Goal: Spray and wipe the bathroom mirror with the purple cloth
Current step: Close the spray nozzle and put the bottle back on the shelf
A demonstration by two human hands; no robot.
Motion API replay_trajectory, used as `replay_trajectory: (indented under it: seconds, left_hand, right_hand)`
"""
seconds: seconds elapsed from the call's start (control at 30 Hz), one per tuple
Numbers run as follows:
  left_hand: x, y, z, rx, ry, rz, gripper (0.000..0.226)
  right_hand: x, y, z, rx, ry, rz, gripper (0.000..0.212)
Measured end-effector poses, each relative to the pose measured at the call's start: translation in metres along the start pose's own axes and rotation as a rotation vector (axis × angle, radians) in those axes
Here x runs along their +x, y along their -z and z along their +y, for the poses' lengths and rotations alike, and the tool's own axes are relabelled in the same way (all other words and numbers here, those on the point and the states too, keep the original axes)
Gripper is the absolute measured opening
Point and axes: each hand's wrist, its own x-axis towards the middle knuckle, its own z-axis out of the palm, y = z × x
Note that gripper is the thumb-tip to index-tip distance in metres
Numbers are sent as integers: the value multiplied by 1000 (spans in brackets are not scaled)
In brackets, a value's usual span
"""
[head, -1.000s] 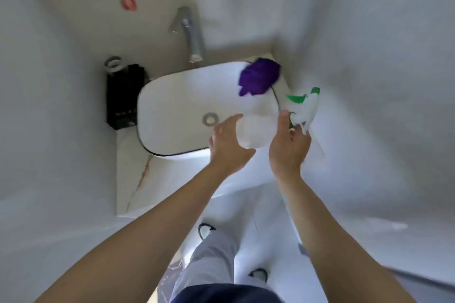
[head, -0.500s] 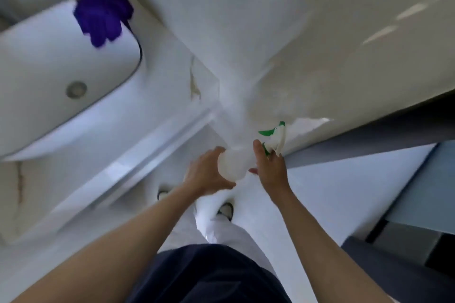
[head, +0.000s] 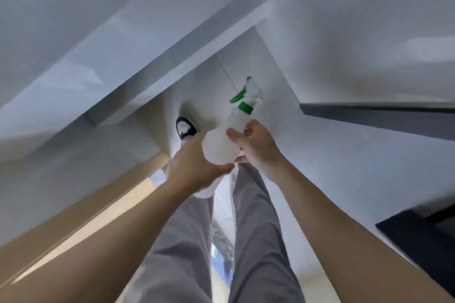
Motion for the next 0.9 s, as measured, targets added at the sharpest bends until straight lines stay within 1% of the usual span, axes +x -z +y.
replay_trajectory:
  seconds: [0.03, 0.07, 0.13, 0.17, 0.3, 0.33, 0.4, 0.43, 0.5, 0.57, 0.6, 0.63, 0.7, 0.73, 0.87, 0.9]
  left_hand:
    - [10, -4, -10, -6, 32, 21, 75]
    - [19, -6, -18, -5, 57, 37, 72]
    - [41, -10, -31, 10, 52, 56, 72]
    - [52, -10, -37, 21, 32, 64, 73]
    - [94, -8, -33, 83, -81, 56, 78]
    - [104, -5, -31, 83, -108, 67, 78]
    - [128, 0, -20, 73, -179, 81, 80]
    - [139, 5, -14, 61, -218, 84, 82]
    - [161, 14, 1, 37, -282, 86, 84]
    - [183, 26, 17, -16, -347, 113, 81]
    - [195, 32, 24, -50, -380, 130, 79]
    - [207, 37, 31, -81, -406, 150, 79]
    - [232, 48, 44, -151, -444, 207, 83]
    - [243, 55, 50, -197, -463, 242, 85]
    - [270, 78, 74, -358, -524, 367, 90]
    - [272, 82, 79, -388, -524, 400, 87]
  right_hand:
    - [15, -11, 9, 11, 9, -5, 53]
    - [28, -20, 18, 16, 31, -1, 43]
    - [53, -33, 33, 24, 81, 10, 22]
    - [63, -36, 38, 30, 103, 20, 17]
    - [102, -26, 42, 66, 185, 83, 13]
    - [110, -22, 38, 77, 196, 95, 16]
    - [130, -13, 27, 110, 224, 132, 28]
    - [138, -8, 19, 119, 251, 149, 30]
    - [154, 3, 0, 96, 330, 177, 23]
    - [168, 15, -25, 13, 424, 209, 13]
    - [177, 20, -37, -40, 471, 223, 13]
    - [184, 23, -51, -88, 518, 238, 20]
    - [198, 27, -79, -171, 626, 279, 41]
    - [205, 28, -92, -206, 688, 289, 46]
    - [232, 20, -137, -294, 880, 311, 48]
    - [239, 16, -145, -294, 915, 314, 51]
